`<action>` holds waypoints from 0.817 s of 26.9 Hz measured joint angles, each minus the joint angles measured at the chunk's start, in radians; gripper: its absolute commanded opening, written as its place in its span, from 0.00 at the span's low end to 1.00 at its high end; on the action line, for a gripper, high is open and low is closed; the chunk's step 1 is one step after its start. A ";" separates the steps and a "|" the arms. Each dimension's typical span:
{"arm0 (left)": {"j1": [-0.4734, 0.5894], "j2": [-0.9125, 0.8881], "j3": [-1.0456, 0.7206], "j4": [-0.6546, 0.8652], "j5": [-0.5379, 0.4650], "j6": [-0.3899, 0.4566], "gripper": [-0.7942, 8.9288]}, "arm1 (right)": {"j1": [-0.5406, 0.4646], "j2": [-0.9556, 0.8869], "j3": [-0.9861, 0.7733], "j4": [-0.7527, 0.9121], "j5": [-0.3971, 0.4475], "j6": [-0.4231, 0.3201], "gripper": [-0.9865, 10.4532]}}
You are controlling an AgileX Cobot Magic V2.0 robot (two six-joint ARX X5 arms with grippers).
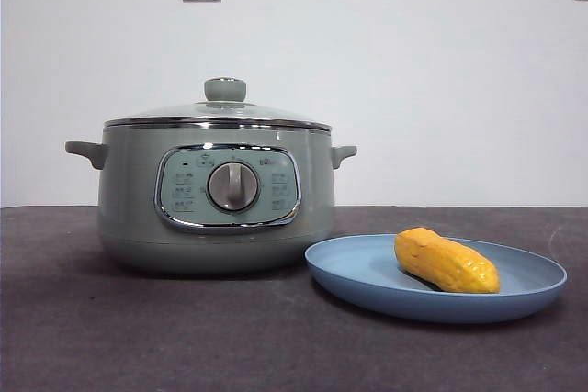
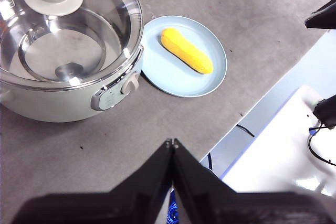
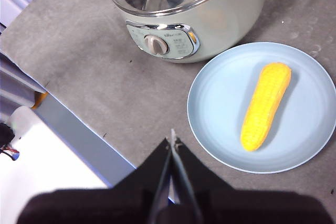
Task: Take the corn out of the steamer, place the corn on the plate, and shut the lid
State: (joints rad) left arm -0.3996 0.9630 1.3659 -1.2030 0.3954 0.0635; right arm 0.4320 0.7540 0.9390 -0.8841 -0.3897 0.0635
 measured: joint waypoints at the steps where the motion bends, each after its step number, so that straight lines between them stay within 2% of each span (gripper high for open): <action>1: 0.000 0.000 0.000 0.000 0.000 0.000 0.08 | 0.000 0.000 0.000 0.000 0.000 0.000 0.08; 8: 0.000 0.001 0.000 0.034 -0.036 0.024 0.08 | 0.000 0.000 0.000 0.000 0.000 0.000 0.08; 11: 0.022 -0.005 0.000 0.177 -0.058 0.085 0.08 | 0.000 0.000 0.000 0.000 0.000 0.000 0.09; 15: 0.115 -0.072 -0.007 0.417 -0.035 0.188 0.08 | 0.000 0.000 0.000 0.000 0.000 0.000 0.08; 19: 0.239 -0.194 -0.100 0.625 -0.023 0.225 0.08 | 0.000 0.000 0.000 0.000 0.000 0.000 0.08; 22: 0.328 -0.314 -0.245 0.763 -0.037 0.233 0.08 | 0.000 0.000 0.000 0.000 0.000 0.000 0.08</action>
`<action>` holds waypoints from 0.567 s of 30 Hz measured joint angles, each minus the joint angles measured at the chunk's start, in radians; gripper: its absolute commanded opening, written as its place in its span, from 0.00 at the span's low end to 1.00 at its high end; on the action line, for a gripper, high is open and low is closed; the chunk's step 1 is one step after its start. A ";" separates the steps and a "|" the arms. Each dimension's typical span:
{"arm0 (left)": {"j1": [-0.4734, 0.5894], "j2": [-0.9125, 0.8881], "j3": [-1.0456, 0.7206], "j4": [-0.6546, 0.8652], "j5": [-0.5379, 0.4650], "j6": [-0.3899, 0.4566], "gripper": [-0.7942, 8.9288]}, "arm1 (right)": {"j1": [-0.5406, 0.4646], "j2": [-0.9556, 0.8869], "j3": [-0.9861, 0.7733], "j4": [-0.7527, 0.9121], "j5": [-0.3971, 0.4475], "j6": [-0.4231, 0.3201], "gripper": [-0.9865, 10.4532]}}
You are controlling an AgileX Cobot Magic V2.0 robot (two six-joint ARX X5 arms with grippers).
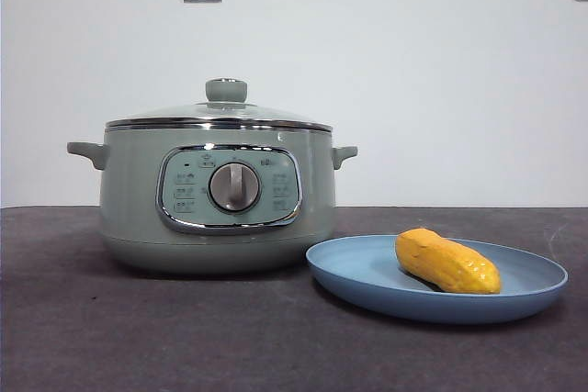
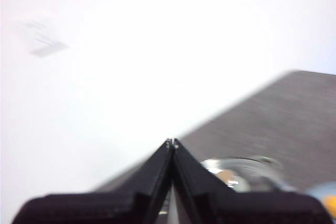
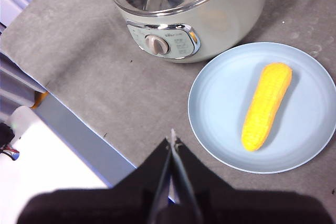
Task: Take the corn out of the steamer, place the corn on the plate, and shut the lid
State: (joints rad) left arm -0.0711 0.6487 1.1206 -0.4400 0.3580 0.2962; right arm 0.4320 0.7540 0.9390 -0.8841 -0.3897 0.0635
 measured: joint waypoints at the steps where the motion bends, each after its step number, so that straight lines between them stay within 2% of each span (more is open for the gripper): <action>1: 0.019 -0.036 -0.049 0.040 -0.011 0.000 0.08 | 0.000 0.000 0.000 0.000 0.000 0.000 0.08; 7: 0.077 -0.240 -0.414 0.213 -0.121 -0.002 0.08 | 0.000 0.000 0.000 0.000 0.000 0.000 0.08; 11: 0.088 -0.382 -0.649 0.284 -0.168 -0.044 0.08 | 0.000 0.000 0.000 0.000 0.000 0.000 0.09; 17: 0.090 -0.500 -0.880 0.345 -0.256 -0.108 0.08 | 0.000 -0.001 0.000 0.000 0.000 0.000 0.08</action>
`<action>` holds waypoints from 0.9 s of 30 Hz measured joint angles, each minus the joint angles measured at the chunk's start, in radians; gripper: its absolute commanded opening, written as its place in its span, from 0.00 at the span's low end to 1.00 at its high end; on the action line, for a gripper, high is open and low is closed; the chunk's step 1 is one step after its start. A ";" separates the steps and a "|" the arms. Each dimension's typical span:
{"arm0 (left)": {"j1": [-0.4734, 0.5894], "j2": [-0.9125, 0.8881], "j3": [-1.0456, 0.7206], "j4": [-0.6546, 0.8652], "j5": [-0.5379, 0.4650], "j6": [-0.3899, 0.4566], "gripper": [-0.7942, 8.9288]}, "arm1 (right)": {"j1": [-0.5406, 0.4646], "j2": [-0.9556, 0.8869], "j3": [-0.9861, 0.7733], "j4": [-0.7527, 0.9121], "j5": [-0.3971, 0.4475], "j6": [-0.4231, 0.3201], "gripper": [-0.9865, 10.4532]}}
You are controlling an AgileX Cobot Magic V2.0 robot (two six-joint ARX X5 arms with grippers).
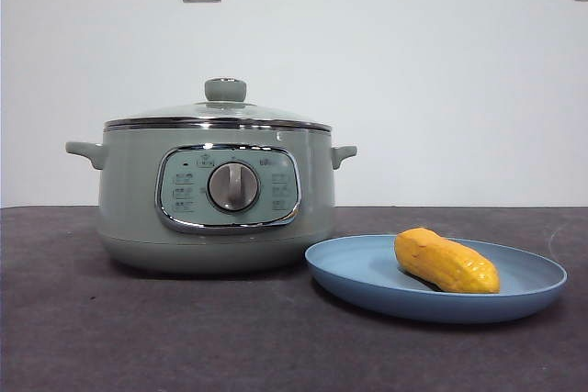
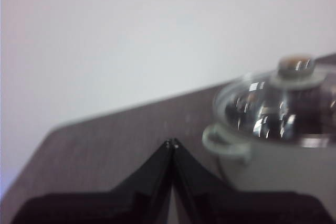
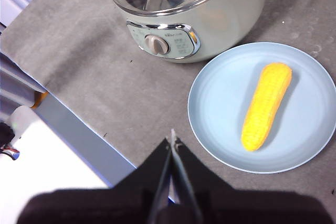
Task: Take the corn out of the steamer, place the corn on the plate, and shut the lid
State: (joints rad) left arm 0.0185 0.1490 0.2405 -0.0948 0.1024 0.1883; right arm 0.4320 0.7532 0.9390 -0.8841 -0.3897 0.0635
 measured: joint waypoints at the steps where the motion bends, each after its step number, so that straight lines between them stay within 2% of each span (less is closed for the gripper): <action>1: 0.000 -0.011 -0.026 0.001 -0.019 -0.008 0.08 | 0.000 0.000 0.000 0.000 0.000 0.000 0.08; 9: 0.000 -0.106 -0.193 0.002 -0.145 -0.094 0.08 | 0.000 0.000 0.000 0.000 0.000 0.000 0.08; 19: 0.000 -0.145 -0.224 -0.092 -0.149 -0.194 0.08 | 0.000 0.000 0.000 0.000 0.000 0.000 0.08; 27: 0.000 -0.144 -0.224 -0.092 -0.149 -0.213 0.08 | 0.000 0.000 0.000 0.000 0.000 0.000 0.08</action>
